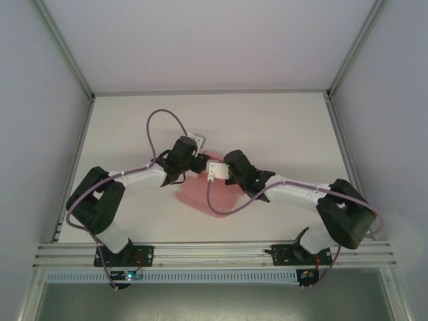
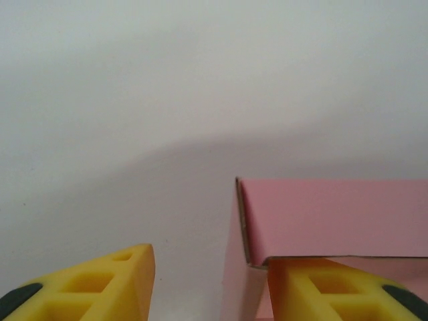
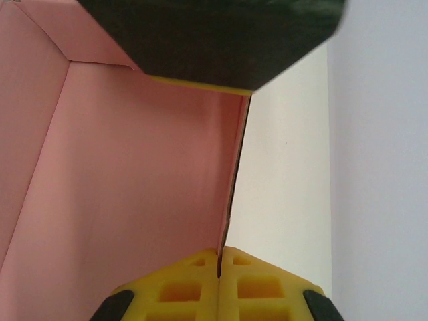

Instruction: Assemble paper box

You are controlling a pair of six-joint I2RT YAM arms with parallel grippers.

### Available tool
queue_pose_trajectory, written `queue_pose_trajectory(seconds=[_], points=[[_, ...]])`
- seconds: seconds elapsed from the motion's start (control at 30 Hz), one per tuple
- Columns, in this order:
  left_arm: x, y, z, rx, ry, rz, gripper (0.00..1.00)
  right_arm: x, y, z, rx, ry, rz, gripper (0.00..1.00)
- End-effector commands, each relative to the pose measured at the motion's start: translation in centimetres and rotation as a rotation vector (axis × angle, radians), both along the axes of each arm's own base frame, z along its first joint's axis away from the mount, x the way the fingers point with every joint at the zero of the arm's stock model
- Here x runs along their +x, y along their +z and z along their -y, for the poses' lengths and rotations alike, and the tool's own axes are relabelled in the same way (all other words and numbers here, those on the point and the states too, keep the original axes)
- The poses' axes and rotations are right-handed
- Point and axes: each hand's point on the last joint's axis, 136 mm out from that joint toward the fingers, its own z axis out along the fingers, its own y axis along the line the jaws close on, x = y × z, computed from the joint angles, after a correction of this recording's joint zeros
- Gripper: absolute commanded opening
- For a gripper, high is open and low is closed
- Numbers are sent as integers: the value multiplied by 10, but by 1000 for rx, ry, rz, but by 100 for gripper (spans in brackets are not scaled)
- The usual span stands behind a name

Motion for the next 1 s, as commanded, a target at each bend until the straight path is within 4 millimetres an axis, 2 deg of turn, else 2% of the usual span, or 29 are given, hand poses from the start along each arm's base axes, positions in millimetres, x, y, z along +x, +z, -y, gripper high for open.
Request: queue_pose_trajectory(seconds=[0.0,0.2,0.27,0.33,0.43,0.63,0.73,0.8,0.9,0.93,0.97], points=[[-2,-5,-5,-3,19,-34,48,-11,-16,9,-39,0,-55,0],[-6,-24,-9,33,25,-90,43,-11,-12,10,-36,-3,-43,0],[-6,-27,-11,40,32,-96,36,-12,-12,10,-33,4,-45,0],[-6,-27,-9,27,24,-102,30,-12,-13,9,-28,7,-49,0],[-5,-26,-3,9,0,-96,28,-11,-12,8,-21,7,-47,0],[-4,-27,0,15,-18,-91,1,-8,-10,6,-5,-2,-37,0],[-3,-24,-5,28,-7,-72,0,-5,-3,8,33,-30,-22,2],[-2,-18,-8,27,8,-50,0,-4,4,11,78,-50,-17,15],[-2,-8,-13,21,26,-9,0,-2,18,18,183,-82,-22,46],[-1,-3,-14,17,35,9,0,-2,27,20,230,-93,-21,69],[0,1,-17,16,50,21,0,-3,37,22,279,-103,-10,84]])
